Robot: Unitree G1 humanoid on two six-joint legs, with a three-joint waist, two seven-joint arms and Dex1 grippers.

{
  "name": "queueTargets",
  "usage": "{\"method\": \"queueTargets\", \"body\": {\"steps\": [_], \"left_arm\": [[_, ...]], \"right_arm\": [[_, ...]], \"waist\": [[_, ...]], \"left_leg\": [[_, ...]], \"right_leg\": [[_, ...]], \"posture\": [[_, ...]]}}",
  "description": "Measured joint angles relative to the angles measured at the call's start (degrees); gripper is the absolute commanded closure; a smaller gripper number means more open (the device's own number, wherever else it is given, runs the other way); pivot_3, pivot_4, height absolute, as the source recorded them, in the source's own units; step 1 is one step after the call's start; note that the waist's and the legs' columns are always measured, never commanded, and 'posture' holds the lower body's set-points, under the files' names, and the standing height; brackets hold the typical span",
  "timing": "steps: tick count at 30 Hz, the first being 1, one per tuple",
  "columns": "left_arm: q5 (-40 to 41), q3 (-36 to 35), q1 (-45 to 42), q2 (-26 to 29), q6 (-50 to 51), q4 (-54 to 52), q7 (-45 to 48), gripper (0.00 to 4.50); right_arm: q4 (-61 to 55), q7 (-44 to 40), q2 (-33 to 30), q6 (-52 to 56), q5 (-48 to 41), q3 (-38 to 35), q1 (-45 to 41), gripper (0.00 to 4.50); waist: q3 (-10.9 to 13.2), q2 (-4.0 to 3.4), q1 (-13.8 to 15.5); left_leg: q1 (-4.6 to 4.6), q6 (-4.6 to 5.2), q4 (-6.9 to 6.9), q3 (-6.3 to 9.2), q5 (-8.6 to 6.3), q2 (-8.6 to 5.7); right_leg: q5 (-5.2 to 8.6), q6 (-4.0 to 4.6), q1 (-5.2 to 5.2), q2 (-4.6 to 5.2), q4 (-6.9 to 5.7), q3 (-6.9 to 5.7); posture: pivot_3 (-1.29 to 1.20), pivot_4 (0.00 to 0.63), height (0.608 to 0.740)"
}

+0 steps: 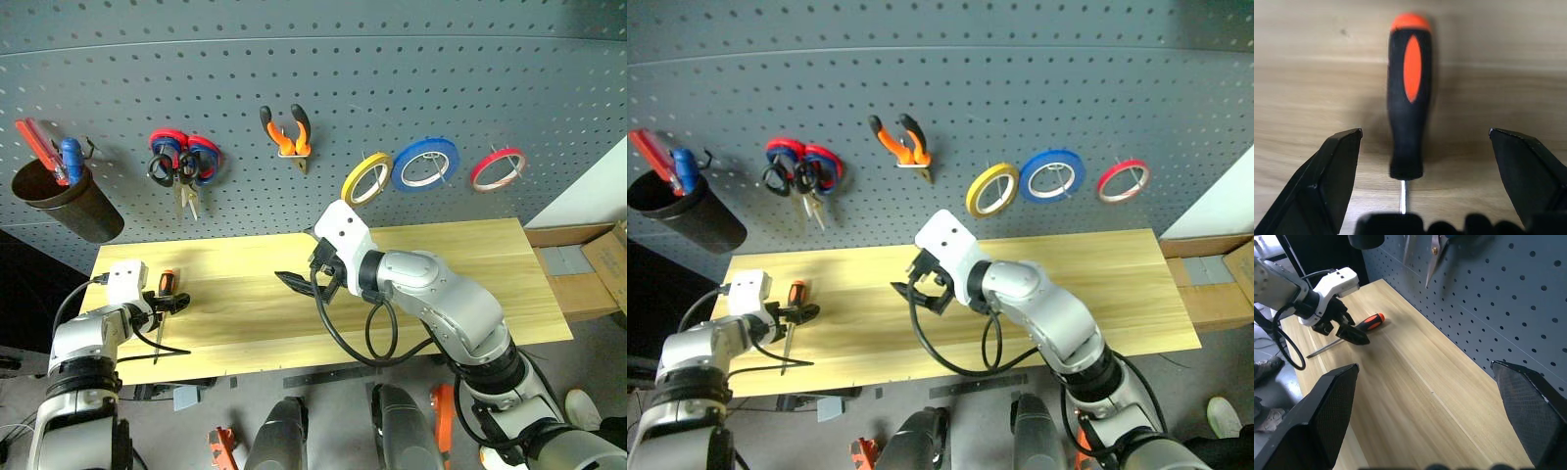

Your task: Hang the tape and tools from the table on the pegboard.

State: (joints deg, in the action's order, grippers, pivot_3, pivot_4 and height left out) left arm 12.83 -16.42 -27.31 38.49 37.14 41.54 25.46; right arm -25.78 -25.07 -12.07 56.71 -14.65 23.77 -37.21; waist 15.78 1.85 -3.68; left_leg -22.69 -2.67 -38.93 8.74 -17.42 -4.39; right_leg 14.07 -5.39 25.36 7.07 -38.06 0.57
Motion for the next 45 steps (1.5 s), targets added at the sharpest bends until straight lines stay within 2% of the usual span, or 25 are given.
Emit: {"method": "queueTargets", "body": {"steps": [1,10,14,16,19,24,28,38,45], "left_arm": [[-0.1,0.0,-1.2,0.1,-1.0,2.4,-0.1,0.57],[-1.4,0.2,-4.2,0.7,-6.7,10.2,-0.4,3.59],[-1.2,0.2,-2.5,0.4,-7.4,8.0,0.2,3.66],[-0.6,-0.3,1.2,-0.8,-7.5,2.6,0.0,3.66],[0.7,-1.1,9.6,-3.8,-7.6,-9.9,-1.1,3.66],[2.6,-4.0,23.7,-11.4,-10.2,-32.1,-6.0,3.66],[2.7,-6.1,28.2,-13.6,-15.7,-42.9,-7.8,3.66],[2.6,-8.1,26.7,-13.3,-22.8,-58.7,-9.9,3.66],[6.3,-9.0,16.5,-11.9,-20.7,-61.2,-11.1,3.66]], "right_arm": [[0.0,-0.2,-0.5,-0.1,0.1,0.1,-0.1,0.0],[0.0,-0.8,-2.0,-0.7,1.5,1.3,-0.6,0.0],[-0.1,-1.2,-2.6,-0.7,1.9,1.3,-0.6,0.0],[-0.5,-2.2,-2.9,-1.0,1.5,1.1,-0.5,0.0],[-1.6,-4.7,-2.6,-2.9,-1.3,-1.4,0.2,0.0],[-1.9,-11.6,-5.1,-12.3,-3.6,-2.7,0.5,0.0],[-1.9,-15.4,-6.2,-16.9,-5.3,-5.3,0.5,0.0],[-1.4,-22.5,-11.0,-21.5,-9.1,-9.4,-0.8,0.0],[0.7,-23.5,-12.3,-22.9,-9.1,-9.7,-2.2,0.0]], "waist": [[0.0,0.0,0.0],[0.0,0.0,-1.1],[0.0,0.0,-1.2],[0.0,-0.01,-1.3],[0.0,-0.01,-1.4],[0.0,0.01,-1.2],[0.0,0.01,-0.7],[0.0,0.04,0.5],[-0.1,0.08,0.7]], "left_leg": [[0.0,0.0,0.0,-0.01,0.0,-0.02],[0.02,0.0,0.0,-0.05,0.0,-0.01],[0.02,0.0,0.0,-0.06,0.0,0.02],[0.0,0.0,0.0,-0.06,0.0,0.08],[-0.05,0.0,0.04,-0.06,-0.01,0.17],[-0.12,0.0,0.05,-0.05,-0.02,0.21],[-0.1,0.0,0.02,-0.03,-0.01,0.19],[-0.08,-0.01,0.02,-0.13,-0.01,0.09],[-0.07,-0.02,-0.01,-0.2,-0.01,0.06]], "right_leg": [[0.0,0.0,0.0,0.0,0.01,-0.01],[0.0,0.0,0.02,0.0,-0.03,0.04],[0.0,0.0,0.03,0.01,-0.02,0.06],[0.0,0.0,0.06,0.07,-0.02,0.11],[0.0,-0.01,0.13,0.13,0.02,0.2],[0.0,-0.01,0.2,0.11,0.07,0.18],[-0.03,0.03,0.15,0.08,0.05,0.12],[-0.05,0.01,0.1,0.07,0.13,0.12],[-0.07,0.03,0.1,0.0,0.09,0.1]], "posture": [[-0.09,0.288,0.74],[-0.1,0.286,0.74],[-0.1,0.283,0.74],[-0.1,0.28,0.74],[-0.1,0.28,0.74],[-0.09,0.267,0.74],[-0.06,0.253,0.74],[-0.03,0.222,0.74],[-0.03,0.225,0.74]]}}
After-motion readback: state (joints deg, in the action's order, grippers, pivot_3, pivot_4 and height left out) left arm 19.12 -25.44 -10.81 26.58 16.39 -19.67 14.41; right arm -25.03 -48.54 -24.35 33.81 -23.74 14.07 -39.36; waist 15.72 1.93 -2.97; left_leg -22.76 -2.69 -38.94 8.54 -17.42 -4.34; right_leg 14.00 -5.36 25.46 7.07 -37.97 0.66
